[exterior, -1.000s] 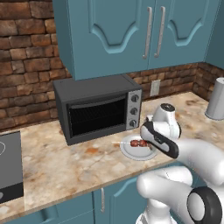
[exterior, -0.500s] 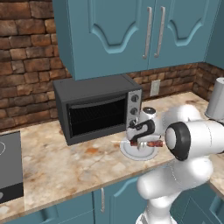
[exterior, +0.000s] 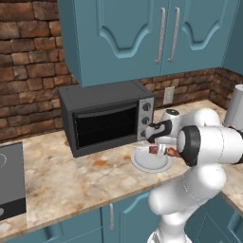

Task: Place the cold items (cucumber and onion) from the fridge in one tupperware on the dining counter. Place the warm items (hot dog and kebab skewer) in the stove area in another tupperware.

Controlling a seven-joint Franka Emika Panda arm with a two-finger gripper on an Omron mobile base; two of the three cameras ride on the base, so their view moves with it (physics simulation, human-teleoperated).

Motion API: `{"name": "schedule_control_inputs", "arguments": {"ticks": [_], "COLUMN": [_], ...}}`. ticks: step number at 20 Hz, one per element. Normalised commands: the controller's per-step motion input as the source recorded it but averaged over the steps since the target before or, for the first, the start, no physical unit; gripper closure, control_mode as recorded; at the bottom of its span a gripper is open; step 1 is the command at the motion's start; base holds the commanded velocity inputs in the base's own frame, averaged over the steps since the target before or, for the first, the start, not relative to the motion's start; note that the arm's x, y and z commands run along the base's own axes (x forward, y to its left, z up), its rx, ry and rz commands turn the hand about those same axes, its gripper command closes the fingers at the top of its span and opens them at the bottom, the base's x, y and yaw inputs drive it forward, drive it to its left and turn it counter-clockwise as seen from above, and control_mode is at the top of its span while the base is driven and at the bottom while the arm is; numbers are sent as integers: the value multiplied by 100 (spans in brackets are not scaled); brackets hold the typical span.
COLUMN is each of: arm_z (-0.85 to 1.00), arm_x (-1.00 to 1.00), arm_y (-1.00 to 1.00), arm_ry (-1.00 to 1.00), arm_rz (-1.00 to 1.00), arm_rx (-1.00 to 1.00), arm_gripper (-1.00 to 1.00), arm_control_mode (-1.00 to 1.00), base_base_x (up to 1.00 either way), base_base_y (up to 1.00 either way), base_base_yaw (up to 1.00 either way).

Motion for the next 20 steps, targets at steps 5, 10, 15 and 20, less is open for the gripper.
{"name": "schedule_control_inputs", "arguments": {"ticks": [5, 10, 15, 20], "arm_z": [100, 100, 100, 100], "arm_x": [-73, -100, -100, -100], "arm_y": [25, 60, 13, 0], "arm_ry": [-34, -17, -18, -12], "arm_rz": [-13, -1, 4, 1], "arm_rx": [-3, -48, -28, 0], "arm_gripper": [100, 100, 100, 100], "arm_control_mode": [-100, -100, -100, -100], "base_base_x": [0, 0, 0, 0], "base_base_y": [0, 0, 0, 0], "base_base_yaw": [0, 0, 0, 0]}}
